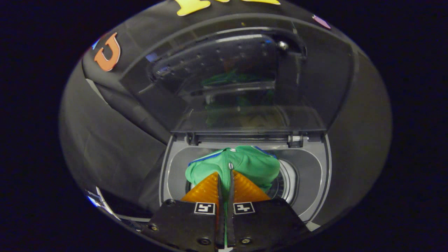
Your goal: Put the clothes into the washing machine and then close the washing machine lid.
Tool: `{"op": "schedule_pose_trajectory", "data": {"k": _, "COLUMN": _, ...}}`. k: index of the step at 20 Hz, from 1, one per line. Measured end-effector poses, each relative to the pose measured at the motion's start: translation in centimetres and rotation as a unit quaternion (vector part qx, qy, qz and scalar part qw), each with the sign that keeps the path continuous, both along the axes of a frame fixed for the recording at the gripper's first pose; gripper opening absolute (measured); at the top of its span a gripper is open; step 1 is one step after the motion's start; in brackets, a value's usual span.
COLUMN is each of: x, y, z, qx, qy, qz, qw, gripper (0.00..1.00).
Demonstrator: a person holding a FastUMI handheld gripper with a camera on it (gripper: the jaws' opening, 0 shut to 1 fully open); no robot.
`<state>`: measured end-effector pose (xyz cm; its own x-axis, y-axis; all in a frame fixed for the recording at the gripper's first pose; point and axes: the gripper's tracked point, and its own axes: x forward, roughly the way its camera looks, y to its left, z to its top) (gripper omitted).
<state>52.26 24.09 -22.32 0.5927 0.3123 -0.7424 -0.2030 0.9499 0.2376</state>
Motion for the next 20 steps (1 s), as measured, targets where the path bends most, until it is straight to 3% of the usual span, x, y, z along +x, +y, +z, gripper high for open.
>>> {"op": "schedule_pose_trajectory", "data": {"k": 8, "x": 1.0, "y": -1.0, "z": -4.5, "qx": -0.033, "qy": 0.015, "qz": -0.022, "qw": 0.999, "gripper": 0.06}}
{"op": "schedule_pose_trajectory", "data": {"k": 20, "x": 1.5, "y": -1.3, "z": -5.4, "qx": -0.045, "qy": 0.02, "qz": -0.024, "qw": 0.998, "gripper": 0.06}}
